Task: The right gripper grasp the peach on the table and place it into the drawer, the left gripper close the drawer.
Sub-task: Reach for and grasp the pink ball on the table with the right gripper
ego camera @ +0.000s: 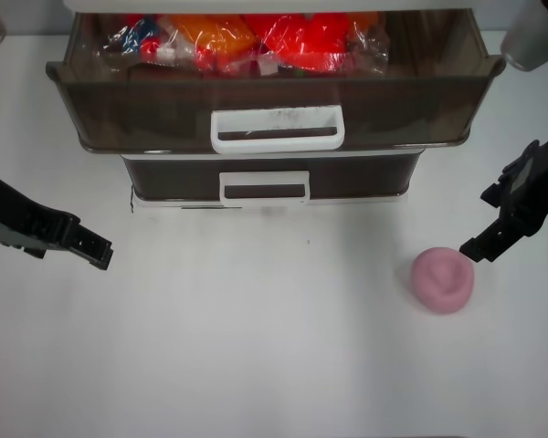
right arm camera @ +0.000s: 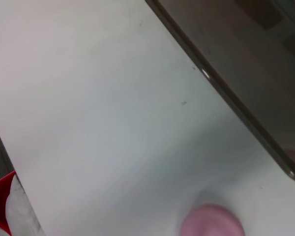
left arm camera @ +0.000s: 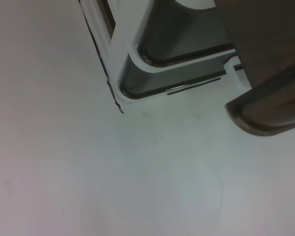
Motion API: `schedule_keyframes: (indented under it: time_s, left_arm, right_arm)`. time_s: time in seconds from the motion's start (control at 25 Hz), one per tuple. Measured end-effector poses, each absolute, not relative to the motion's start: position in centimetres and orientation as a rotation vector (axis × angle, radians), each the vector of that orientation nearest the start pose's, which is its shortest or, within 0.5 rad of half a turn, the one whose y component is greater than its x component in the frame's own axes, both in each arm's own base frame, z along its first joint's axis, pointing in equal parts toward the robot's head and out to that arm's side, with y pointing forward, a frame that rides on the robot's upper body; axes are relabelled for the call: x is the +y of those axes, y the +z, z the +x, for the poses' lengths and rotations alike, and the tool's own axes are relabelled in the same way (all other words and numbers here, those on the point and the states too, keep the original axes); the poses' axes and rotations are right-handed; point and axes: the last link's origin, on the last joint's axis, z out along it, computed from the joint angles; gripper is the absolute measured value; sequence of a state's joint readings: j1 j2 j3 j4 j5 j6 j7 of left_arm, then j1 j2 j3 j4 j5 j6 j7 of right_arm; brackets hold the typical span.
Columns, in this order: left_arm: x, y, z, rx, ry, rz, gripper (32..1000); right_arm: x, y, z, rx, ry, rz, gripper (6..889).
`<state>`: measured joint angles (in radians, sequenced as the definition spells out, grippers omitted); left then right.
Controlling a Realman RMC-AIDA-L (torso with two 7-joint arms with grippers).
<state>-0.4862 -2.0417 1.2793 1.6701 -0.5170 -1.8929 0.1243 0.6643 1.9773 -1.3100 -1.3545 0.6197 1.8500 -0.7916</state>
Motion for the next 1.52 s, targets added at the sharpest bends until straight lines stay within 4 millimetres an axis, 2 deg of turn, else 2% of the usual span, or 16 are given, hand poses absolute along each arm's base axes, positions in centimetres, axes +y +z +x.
schedule_keyframes:
  time_s: [0.64,1.0,1.2,1.52]
  left_arm:
    - [31.0,6.5,-19.0,-1.496,0.467,-2.201,858]
    - [31.1,6.4,-19.0,-1.495,0.461,-2.203,858]
    - [31.1,6.4,-19.1,-1.496,0.459,-2.202,858]
    - [31.2,6.4,-19.0,-1.489,0.457,-2.206,858]
  right_arm:
    - [34.1,4.5,18.3,0.764,-0.702,-2.802,865]
    - [32.3,5.7,21.3,0.851,-0.635,-2.755,864]
    - [32.0,5.4,21.9,0.839,-0.532,-2.779,864]
    - [31.9,4.5,23.4,0.823,-0.491,-2.762,863]
